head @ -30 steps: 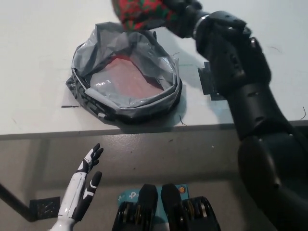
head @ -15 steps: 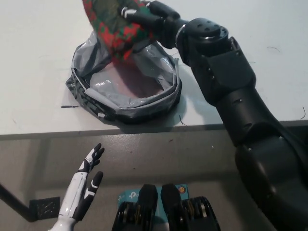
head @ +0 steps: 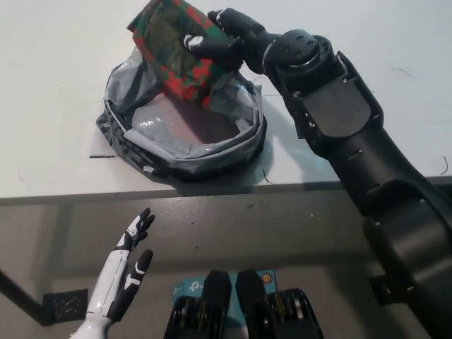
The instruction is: The robot uses its right hand to pick up a bag of coffee beans and puts it in the black plastic bag, then the robot grabs the top of the bag and lifts it.
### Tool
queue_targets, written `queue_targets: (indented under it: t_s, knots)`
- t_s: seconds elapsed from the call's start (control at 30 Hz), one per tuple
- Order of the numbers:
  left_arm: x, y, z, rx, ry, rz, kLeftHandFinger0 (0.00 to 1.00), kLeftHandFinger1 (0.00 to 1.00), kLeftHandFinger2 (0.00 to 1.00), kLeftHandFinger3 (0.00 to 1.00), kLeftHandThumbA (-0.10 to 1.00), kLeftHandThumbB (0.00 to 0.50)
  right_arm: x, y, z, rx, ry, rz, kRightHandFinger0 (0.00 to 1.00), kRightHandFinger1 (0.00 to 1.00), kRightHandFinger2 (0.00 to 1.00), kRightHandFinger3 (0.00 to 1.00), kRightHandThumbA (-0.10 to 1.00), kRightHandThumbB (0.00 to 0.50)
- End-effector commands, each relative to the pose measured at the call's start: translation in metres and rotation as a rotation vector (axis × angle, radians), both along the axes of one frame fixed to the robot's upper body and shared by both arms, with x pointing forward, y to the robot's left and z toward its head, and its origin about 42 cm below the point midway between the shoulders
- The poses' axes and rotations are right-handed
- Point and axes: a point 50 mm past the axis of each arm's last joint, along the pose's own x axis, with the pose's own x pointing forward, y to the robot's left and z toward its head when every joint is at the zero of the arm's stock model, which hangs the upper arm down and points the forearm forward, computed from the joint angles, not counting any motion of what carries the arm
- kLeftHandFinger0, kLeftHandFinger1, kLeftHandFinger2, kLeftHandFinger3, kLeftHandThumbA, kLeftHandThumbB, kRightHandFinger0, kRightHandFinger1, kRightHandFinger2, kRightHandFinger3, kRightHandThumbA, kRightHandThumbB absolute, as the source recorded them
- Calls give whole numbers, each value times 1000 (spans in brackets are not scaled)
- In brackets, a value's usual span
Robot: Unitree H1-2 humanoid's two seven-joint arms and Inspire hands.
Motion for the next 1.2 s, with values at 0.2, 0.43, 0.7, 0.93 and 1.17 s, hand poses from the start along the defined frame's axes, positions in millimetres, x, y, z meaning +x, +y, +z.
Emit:
queue_targets:
  t_s: [0.2,0.43,0.7,0.93,1.17]
  knots:
    - [6,-1,12,27,-38,-21,1000,1000,1000,1000,1000,249,-2,4,40,-39,-200,110,34,416,658,600,-100,175]
    - [7,-1,13,28,-36,-25,1000,1000,1000,1000,1000,241,-4,2,39,-49,-198,122,36,449,733,722,-100,151]
    - [8,-2,14,22,-36,-26,1000,1000,1000,1000,1000,234,-15,11,37,-41,-207,170,75,544,858,846,-100,158]
    - [10,-3,15,22,-42,-28,1000,1000,1000,1000,1000,230,-18,13,35,-108,-247,175,176,611,896,889,-56,176]
    - [12,-3,16,36,-46,-37,1000,1000,1000,1000,1000,229,-19,13,34,-182,-325,236,605,802,880,685,185,269]
